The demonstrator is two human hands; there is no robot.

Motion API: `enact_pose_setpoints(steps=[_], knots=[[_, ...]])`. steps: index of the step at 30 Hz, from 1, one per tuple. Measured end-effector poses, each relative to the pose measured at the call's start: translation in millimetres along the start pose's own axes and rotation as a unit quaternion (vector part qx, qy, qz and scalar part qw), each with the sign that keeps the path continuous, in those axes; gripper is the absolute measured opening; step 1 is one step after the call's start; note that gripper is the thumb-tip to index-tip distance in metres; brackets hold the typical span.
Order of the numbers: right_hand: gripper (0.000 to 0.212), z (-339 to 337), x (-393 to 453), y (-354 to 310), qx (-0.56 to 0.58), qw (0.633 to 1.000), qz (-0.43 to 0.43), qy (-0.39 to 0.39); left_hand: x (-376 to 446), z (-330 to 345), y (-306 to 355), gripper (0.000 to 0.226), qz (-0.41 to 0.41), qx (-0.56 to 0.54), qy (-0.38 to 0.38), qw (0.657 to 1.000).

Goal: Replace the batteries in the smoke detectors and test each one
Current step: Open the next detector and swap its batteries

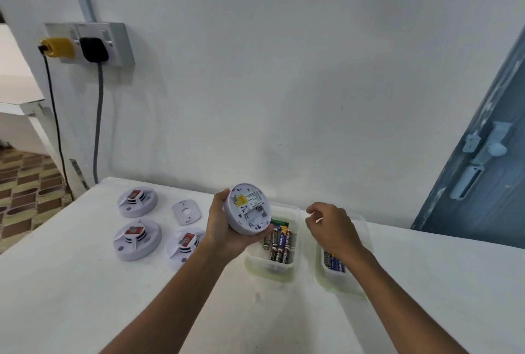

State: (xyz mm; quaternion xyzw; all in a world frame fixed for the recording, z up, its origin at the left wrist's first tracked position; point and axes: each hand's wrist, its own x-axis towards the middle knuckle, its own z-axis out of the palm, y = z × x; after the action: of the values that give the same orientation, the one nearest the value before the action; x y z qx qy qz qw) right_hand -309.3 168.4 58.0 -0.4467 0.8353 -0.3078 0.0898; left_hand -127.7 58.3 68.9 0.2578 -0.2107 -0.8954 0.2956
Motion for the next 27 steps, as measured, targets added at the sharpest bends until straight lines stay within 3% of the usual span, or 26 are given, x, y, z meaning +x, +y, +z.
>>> enact_pose_setpoints(steps=[10,20,27], knots=[[0.022,41,7,-35,0.043,0.999,-0.032,0.003,3,-47,35,0.055,-0.02,-0.015,-0.008,1.0],[0.048,81,35,-52,-0.128,0.972,-0.045,-0.192,-1,-44,35,0.045,-0.041,-0.023,0.008,0.999],[0.056,86,31,-53,-0.252,0.946,-0.082,-0.188,-2,-49,36,0.046,-0.045,-0.017,0.023,0.999]])
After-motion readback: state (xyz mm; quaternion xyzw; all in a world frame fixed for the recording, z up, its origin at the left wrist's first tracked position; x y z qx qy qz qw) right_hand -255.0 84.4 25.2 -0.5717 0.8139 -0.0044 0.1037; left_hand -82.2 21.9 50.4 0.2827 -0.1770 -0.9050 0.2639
